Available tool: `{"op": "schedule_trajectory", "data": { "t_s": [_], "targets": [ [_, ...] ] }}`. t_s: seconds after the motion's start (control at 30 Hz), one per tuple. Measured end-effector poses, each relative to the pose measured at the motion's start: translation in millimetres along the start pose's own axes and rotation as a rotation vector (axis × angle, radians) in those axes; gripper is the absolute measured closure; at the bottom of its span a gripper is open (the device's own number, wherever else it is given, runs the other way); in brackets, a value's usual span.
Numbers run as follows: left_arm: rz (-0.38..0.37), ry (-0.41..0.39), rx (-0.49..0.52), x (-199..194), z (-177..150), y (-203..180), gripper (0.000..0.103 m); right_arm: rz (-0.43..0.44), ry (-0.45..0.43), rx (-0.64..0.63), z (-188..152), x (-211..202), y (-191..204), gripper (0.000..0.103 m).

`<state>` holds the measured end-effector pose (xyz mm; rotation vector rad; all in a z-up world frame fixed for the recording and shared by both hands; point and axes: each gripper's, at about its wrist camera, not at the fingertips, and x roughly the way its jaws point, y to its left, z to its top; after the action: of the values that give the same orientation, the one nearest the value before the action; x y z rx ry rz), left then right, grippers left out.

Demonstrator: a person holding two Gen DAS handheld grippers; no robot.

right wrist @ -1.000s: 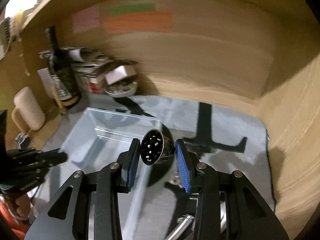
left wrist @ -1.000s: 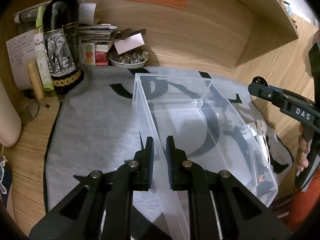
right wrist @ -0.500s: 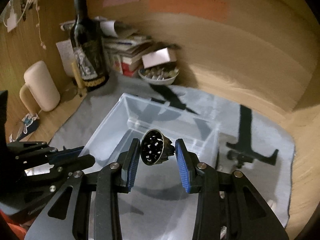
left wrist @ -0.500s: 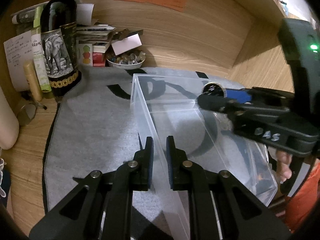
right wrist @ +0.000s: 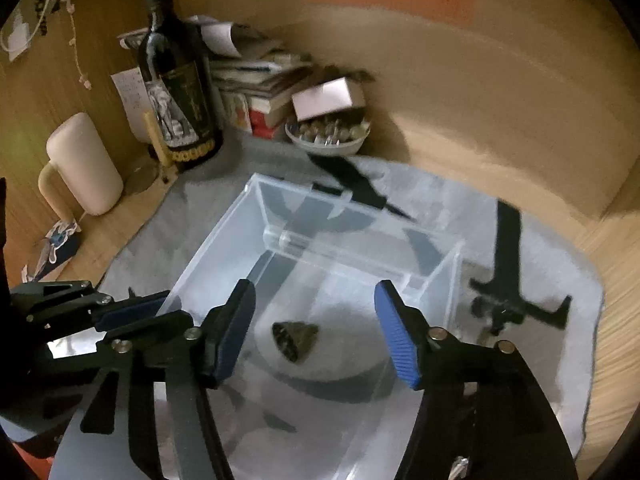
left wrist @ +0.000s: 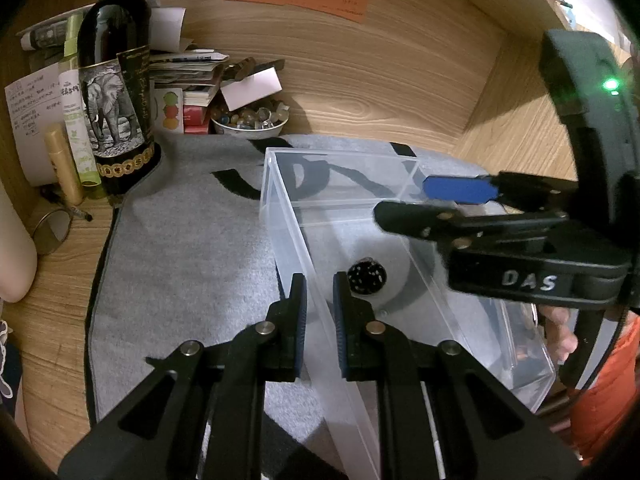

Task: Organize rigid objects
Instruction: 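Carry the puck over the box and open the right tool, then grasp the black fuzzy-tipped stick with the right tool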

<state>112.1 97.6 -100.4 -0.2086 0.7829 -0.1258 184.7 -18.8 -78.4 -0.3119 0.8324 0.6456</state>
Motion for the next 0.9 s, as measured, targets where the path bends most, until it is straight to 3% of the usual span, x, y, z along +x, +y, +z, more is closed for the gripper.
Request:
{"op": "schedule_trajectory", "data": {
  "t_s": [0.17, 0.5, 0.67, 0.9],
  "targets": [
    [0.009, 0.007, -0.009, 1, 1, 0, 0.090, -0.066, -0.055, -0.017, 2, -14, -11, 0.033],
    [0.055, 0.018, 0.029, 3, 2, -6, 0.090, -0.199, -0.089, 0.145, -13, -34, -86, 0.032],
    [0.063, 0.026, 0.032, 4, 3, -4, 0.090, -0.241, -0.033, 0.217, -27, -22, -124, 0.032],
    [0.087, 0.017, 0.035, 3, 2, -9, 0.090, -0.194, 0.070, 0.235, -33, 11, -148, 0.032]
  ]
}}
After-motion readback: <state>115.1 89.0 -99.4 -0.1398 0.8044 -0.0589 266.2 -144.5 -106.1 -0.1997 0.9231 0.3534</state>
